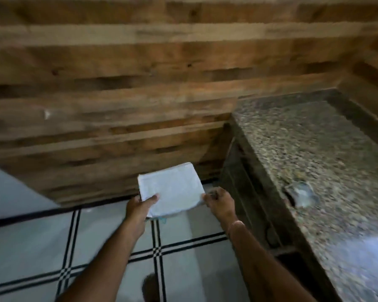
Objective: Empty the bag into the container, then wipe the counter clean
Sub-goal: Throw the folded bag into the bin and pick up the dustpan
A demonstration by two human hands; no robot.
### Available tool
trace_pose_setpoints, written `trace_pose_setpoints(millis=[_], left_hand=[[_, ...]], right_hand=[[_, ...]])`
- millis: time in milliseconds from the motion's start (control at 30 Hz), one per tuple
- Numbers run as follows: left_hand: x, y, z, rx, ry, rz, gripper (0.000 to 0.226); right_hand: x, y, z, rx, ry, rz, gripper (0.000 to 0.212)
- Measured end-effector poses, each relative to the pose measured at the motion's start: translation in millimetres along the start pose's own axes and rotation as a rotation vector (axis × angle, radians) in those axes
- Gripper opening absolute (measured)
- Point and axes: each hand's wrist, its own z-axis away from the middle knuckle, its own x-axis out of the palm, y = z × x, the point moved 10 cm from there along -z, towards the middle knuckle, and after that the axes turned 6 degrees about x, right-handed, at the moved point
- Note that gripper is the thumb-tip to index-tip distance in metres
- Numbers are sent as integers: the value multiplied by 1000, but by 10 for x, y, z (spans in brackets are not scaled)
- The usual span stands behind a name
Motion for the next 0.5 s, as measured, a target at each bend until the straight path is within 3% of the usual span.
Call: trace_pose_setpoints(millis=[200, 500], left_hand=[[-987, -498, -841, -108, 203, 64, 30], [-1365, -1946, -2175, -297, 357, 104, 40]], right_hand=[[1261, 41, -524, 13, -67, 188, 14], [2586, 1260, -1746, 191, -58, 226, 22]])
